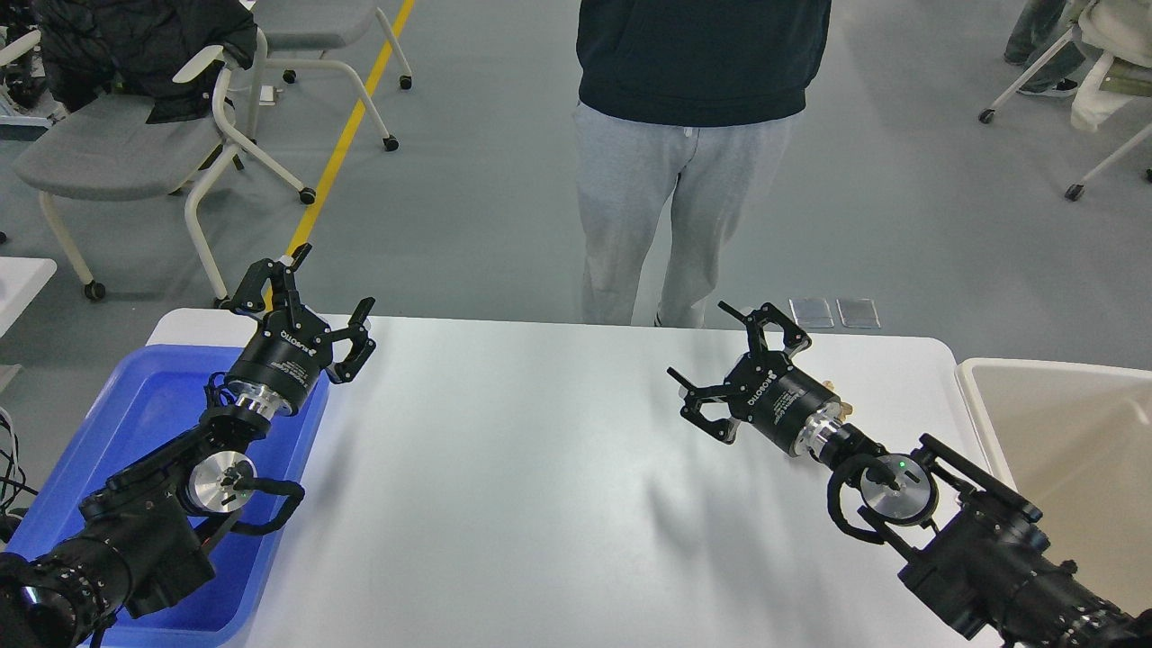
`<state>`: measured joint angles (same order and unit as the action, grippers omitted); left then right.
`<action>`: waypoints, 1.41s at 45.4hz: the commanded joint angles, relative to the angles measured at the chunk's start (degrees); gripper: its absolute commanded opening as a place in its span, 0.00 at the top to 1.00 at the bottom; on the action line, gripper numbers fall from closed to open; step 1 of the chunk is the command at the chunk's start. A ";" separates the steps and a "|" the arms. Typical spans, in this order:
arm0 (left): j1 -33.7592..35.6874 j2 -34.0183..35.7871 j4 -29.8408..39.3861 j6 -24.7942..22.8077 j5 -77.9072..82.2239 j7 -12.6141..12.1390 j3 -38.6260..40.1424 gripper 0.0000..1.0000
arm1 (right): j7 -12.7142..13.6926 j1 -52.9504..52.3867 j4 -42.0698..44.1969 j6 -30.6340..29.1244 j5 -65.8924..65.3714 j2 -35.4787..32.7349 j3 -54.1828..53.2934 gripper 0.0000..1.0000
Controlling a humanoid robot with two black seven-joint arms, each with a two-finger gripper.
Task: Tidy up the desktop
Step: 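Move the right gripper back, revealing the tan crumpled piece on the table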
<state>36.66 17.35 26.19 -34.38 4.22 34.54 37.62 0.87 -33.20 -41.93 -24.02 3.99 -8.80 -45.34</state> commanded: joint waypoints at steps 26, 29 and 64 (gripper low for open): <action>0.08 0.05 0.00 0.02 0.00 -0.09 -0.01 0.00 | 0.09 -0.81 -1.31 -0.15 -0.04 -0.95 -0.37 0.00; 0.08 0.05 0.00 0.02 0.00 -0.09 -0.01 0.00 | 0.36 -1.07 -1.40 -0.15 -0.04 -2.44 -0.28 0.00; 0.08 0.05 0.00 -0.07 0.00 -0.09 -0.01 0.00 | 3.34 -19.61 -11.86 -0.24 -6.27 -29.16 22.29 0.00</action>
<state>36.74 17.40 26.19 -34.36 4.22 34.46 37.62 2.69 -43.52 -52.42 -23.99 0.72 -28.42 -35.47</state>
